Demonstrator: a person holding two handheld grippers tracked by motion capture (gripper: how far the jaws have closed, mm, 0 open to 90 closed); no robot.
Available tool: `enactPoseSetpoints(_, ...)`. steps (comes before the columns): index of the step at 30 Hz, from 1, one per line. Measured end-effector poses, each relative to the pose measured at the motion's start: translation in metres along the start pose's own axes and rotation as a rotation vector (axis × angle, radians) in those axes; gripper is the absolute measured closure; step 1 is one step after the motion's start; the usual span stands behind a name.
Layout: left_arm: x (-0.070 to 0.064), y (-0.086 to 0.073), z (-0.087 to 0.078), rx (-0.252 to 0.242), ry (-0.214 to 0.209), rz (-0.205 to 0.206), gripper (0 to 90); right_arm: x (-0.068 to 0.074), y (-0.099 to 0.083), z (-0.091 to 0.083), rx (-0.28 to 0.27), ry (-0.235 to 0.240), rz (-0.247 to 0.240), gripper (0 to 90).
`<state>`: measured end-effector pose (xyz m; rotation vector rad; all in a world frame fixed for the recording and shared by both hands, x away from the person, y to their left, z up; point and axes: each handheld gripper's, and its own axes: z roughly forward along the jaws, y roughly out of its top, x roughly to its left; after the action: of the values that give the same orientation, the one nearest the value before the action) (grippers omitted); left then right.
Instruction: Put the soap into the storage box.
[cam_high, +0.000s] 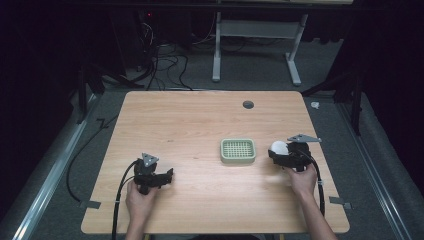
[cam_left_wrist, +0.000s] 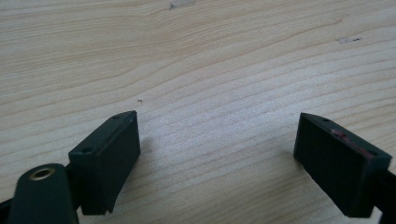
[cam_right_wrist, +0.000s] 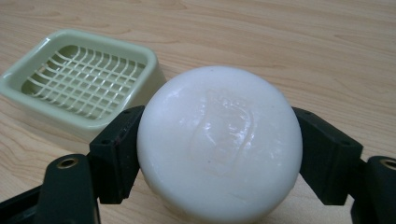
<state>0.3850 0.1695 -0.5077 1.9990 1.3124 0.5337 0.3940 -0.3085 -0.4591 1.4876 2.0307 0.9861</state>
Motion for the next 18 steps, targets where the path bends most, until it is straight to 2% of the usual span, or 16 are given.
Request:
enactPoseSetpoints(5,0.000,0.000,0.000,0.000,0.000,0.001,15.0,0.001,0.001,-0.001,-0.005,0.011,0.002,25.1)
enactPoseSetpoints(18,0.000,0.000,0.000,0.002,0.003,0.003,15.0,0.017,0.016,-0.004,-0.026,0.029,-0.045,25.0)
